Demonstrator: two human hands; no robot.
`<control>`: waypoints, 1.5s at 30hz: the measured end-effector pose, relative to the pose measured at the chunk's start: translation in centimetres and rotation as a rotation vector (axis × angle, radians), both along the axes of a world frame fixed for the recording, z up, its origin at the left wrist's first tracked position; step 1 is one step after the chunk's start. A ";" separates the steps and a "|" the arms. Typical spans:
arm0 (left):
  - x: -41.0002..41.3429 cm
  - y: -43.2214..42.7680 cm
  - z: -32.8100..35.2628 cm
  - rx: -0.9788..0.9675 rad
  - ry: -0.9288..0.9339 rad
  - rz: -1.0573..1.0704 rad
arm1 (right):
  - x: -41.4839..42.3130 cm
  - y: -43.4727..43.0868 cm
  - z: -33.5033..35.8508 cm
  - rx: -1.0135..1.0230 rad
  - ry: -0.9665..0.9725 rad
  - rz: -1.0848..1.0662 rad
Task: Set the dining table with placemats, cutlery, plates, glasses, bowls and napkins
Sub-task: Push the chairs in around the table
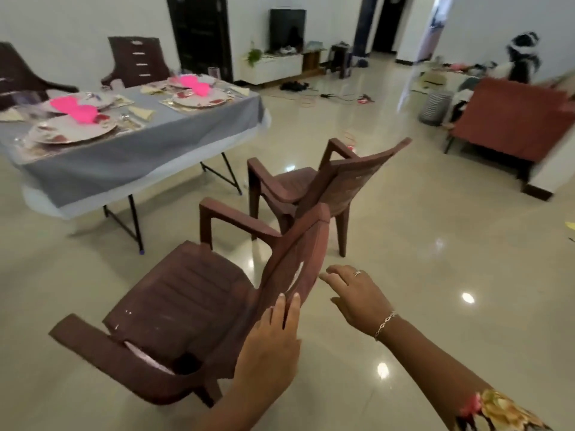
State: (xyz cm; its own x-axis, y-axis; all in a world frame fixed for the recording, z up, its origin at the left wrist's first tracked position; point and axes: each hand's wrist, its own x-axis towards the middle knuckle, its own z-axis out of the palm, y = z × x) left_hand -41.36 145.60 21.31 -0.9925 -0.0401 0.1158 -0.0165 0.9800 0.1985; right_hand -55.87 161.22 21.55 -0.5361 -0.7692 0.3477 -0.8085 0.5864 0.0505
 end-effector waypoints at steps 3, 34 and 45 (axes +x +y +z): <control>-0.2 -0.1 -0.5 -0.007 0.004 0.040 | -3.7 -1.1 0.6 -0.024 0.020 0.157; -3.6 -1.1 3.3 -0.245 -0.346 0.739 | -13.7 -10.1 0.1 0.248 -0.047 0.564; -3.1 -13.0 2.5 -0.307 -0.331 0.658 | -13.2 -18.2 -1.0 0.135 0.080 0.637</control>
State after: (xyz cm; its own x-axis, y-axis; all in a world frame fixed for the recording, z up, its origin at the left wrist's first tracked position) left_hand -44.42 132.62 23.80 -0.7608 -0.6441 -0.0793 -0.6218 0.7585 -0.1952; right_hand -69.06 142.99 20.54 0.0621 -0.9675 0.2452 -0.9862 -0.0217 0.1642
